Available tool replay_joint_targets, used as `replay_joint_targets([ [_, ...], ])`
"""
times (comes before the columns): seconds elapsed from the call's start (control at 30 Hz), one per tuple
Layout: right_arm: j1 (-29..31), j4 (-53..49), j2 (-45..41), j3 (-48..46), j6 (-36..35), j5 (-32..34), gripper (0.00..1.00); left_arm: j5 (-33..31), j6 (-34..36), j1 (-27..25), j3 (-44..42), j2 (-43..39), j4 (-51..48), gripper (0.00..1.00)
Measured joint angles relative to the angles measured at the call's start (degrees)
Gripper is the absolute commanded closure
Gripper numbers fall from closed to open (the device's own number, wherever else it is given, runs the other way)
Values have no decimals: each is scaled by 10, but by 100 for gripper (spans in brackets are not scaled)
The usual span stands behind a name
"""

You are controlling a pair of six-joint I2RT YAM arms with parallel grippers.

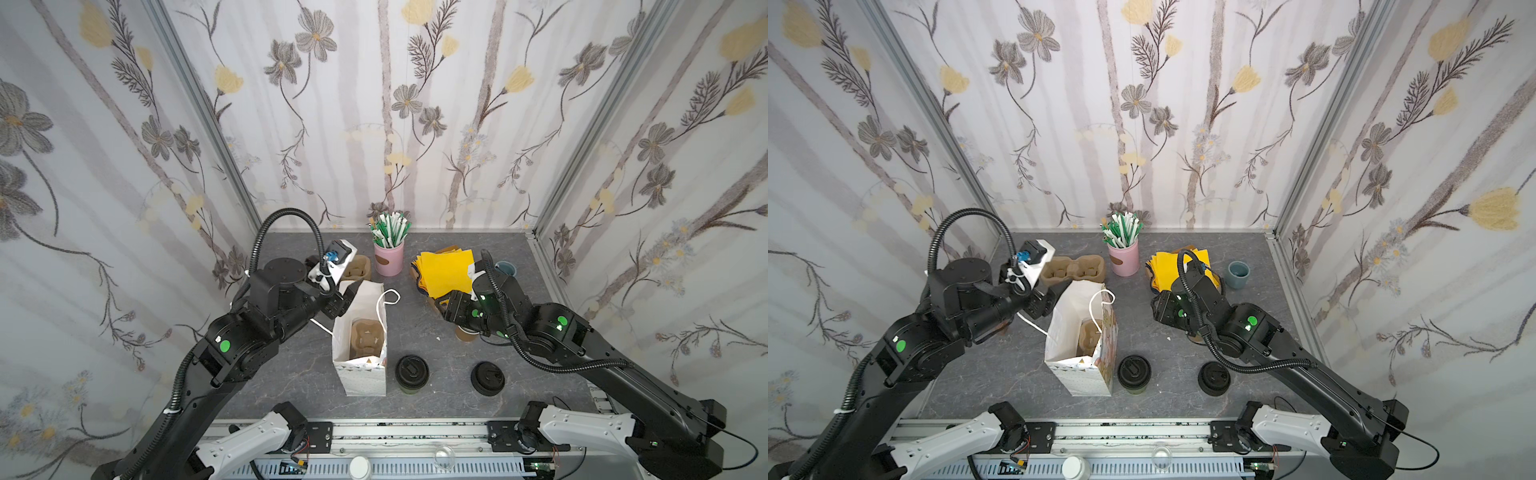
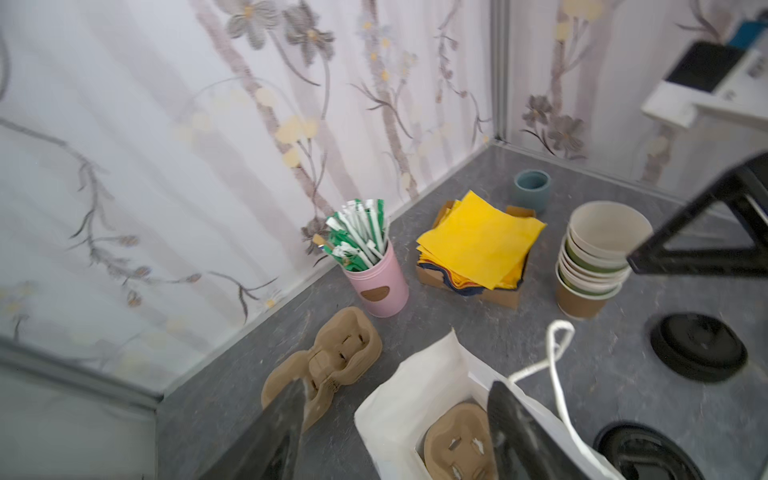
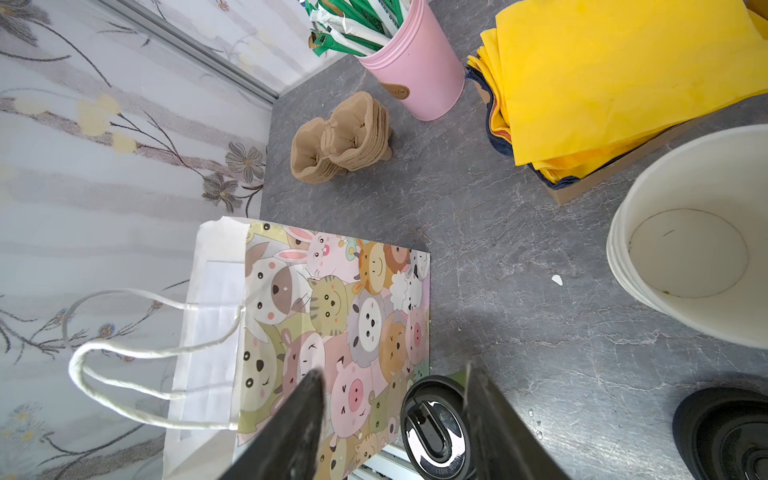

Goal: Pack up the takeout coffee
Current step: 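Open the left gripper and lift it out of the bag while right holds rim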

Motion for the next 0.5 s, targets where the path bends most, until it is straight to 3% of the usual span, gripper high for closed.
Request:
replay_joint_targets([
  [0.17, 0, -18, 10, 18, -9, 5, 43, -81, -218, 0, -4, -34, -14, 34],
  [0.27, -1, -20, 16, 26, -14, 9, 39, -98, -334, 1, 13, -29, -64, 30],
  [0.5, 0, -20, 56, 62, -37, -5, 21, -67, -483, 1, 93, 81, -257, 19],
])
